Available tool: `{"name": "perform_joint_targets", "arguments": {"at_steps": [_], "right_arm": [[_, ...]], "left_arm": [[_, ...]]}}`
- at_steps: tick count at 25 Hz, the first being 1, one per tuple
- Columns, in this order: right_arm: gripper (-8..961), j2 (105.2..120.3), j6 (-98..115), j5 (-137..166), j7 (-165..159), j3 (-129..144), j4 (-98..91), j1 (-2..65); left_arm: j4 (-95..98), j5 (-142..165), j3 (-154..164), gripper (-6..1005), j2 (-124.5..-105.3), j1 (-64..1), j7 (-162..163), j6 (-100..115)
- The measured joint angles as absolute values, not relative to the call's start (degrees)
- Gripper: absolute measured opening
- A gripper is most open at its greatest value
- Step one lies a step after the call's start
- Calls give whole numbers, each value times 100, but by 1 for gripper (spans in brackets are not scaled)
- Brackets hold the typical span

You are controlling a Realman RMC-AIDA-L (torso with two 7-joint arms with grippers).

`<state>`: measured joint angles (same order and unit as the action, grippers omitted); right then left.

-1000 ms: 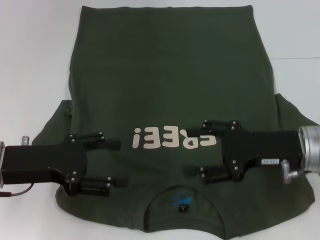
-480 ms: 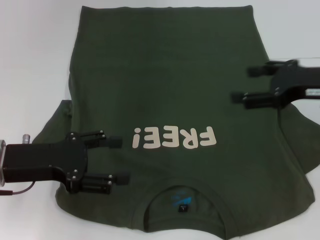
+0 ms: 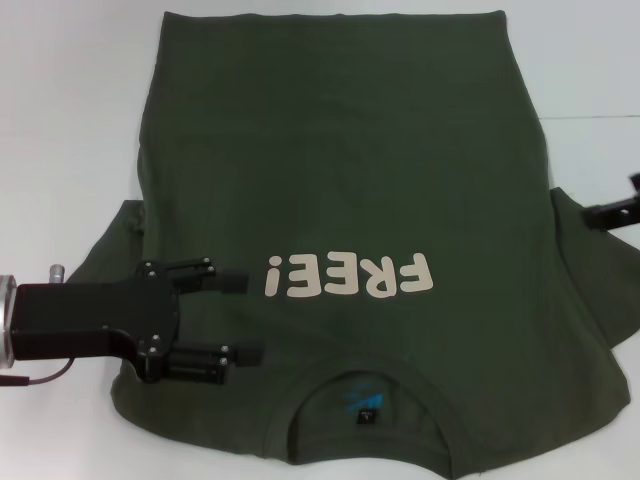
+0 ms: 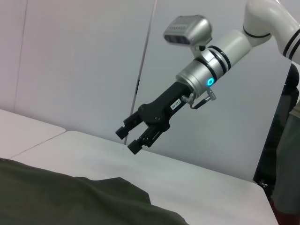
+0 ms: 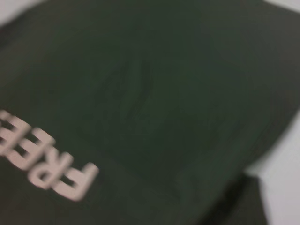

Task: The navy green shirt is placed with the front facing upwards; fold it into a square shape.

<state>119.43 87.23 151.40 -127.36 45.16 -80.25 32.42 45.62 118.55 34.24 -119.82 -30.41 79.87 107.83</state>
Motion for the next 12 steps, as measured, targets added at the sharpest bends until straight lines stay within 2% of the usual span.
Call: {"name": "perform_joint_targets", "arguments": {"at_steps": [12], "right_arm": [[904, 11937, 8534, 16418, -13445, 4456, -7657, 3333]], "left_arm": [[4557, 11874, 3436, 886, -11987, -3058, 7998, 10714]]}}
